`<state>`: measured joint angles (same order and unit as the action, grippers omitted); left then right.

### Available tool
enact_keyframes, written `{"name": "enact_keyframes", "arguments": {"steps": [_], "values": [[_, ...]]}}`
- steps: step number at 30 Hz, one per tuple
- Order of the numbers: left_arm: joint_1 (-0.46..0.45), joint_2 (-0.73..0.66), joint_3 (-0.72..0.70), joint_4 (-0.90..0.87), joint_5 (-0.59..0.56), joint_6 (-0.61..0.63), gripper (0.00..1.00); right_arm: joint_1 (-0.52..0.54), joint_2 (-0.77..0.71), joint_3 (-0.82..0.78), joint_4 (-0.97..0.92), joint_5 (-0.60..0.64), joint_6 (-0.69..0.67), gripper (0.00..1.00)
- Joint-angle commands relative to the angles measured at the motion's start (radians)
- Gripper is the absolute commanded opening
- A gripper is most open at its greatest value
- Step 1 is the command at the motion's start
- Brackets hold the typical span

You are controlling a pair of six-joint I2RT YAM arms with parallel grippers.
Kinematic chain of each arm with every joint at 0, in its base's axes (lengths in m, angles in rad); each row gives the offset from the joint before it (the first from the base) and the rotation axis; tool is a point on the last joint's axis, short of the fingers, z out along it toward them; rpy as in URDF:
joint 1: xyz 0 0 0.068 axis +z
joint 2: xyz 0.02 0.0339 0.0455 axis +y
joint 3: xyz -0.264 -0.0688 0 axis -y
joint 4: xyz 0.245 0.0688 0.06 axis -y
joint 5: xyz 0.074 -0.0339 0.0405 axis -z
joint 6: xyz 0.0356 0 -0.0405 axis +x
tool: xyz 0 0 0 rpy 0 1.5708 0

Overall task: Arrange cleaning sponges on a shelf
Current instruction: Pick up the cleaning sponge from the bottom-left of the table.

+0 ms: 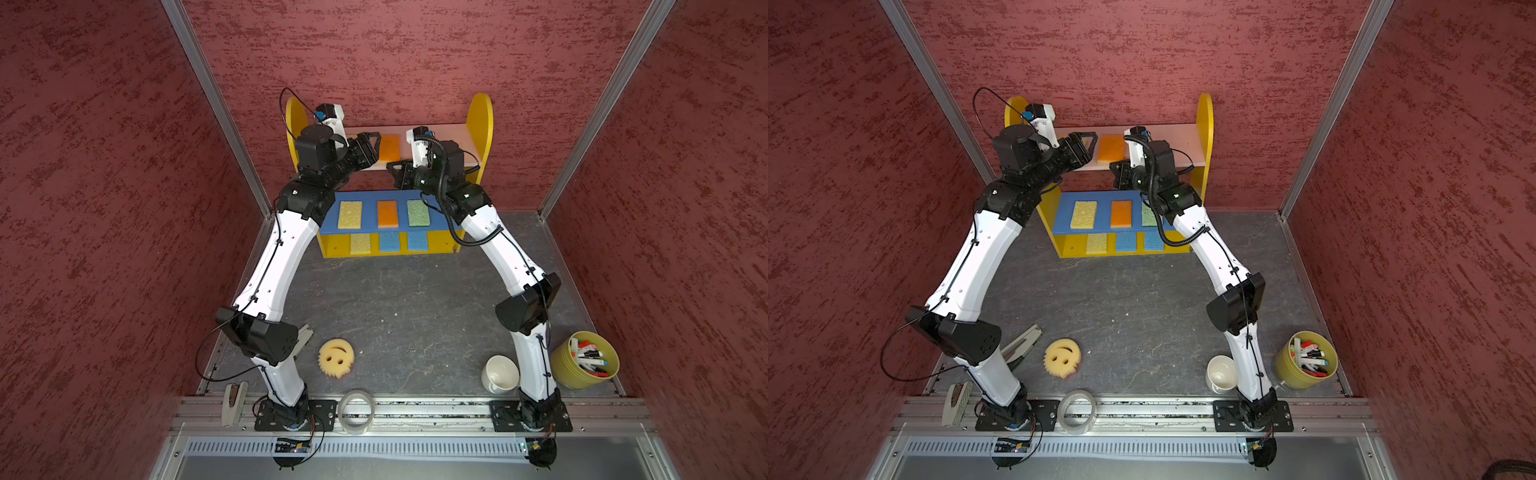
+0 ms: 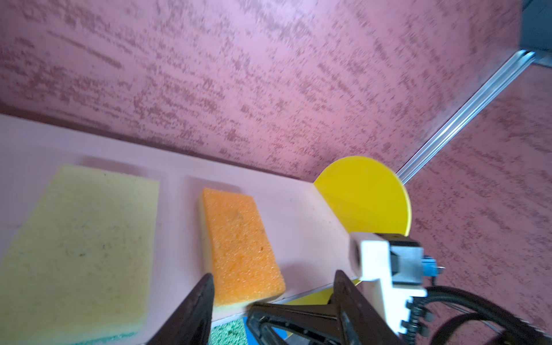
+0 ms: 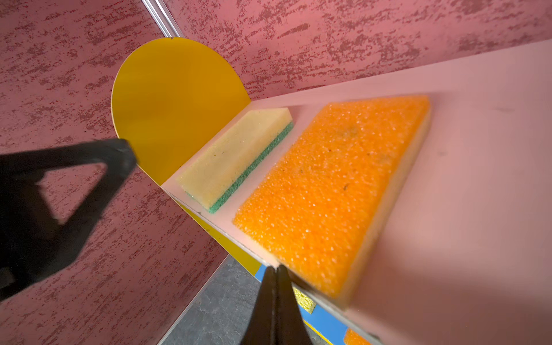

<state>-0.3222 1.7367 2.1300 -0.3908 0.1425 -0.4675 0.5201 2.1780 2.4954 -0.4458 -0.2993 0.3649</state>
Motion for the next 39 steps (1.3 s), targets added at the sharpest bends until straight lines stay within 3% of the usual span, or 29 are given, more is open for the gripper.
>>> {"name": "enact_keyframes", "arguments": {"steps": [1,5,11,17,21,24,27,31,35,39], "values": [[-0.017,-0.060,-0.036,0.068,0.021,0.001,0.63,-0.004,0.003,0.022,0.011,-0.038,0.020,0.00],[-0.041,-0.164,-0.127,0.075,0.005,0.024,0.63,0.018,-0.089,-0.093,0.017,-0.044,0.008,0.00],[-0.100,-0.450,-0.409,0.004,-0.139,0.074,0.64,0.070,-0.443,-0.612,0.180,0.015,0.023,0.01],[-0.220,-0.710,-0.652,-0.311,-0.363,0.044,0.66,0.115,-0.781,-1.044,0.123,0.098,0.048,0.08],[-0.260,-0.799,-0.790,-0.555,-0.417,-0.053,0.78,0.182,-0.921,-1.280,0.063,0.142,0.079,0.19],[-0.265,-0.777,-0.862,-0.743,-0.403,-0.079,0.84,0.263,-0.982,-1.411,0.042,0.168,0.096,0.30],[-0.288,-0.755,-0.928,-0.867,-0.401,-0.130,0.84,0.367,-0.950,-1.485,0.022,0.170,0.110,0.40],[-0.298,-0.824,-1.021,-0.846,-0.394,-0.230,0.84,0.538,-0.815,-1.533,0.091,0.176,0.114,0.45],[-0.294,-0.924,-1.072,-0.815,-0.477,-0.339,0.87,0.606,-0.656,-1.483,0.170,0.106,0.086,0.49],[-0.278,-0.993,-1.096,-0.767,-0.493,-0.355,0.89,0.618,-0.455,-1.331,0.117,0.040,-0.020,0.52]]}}
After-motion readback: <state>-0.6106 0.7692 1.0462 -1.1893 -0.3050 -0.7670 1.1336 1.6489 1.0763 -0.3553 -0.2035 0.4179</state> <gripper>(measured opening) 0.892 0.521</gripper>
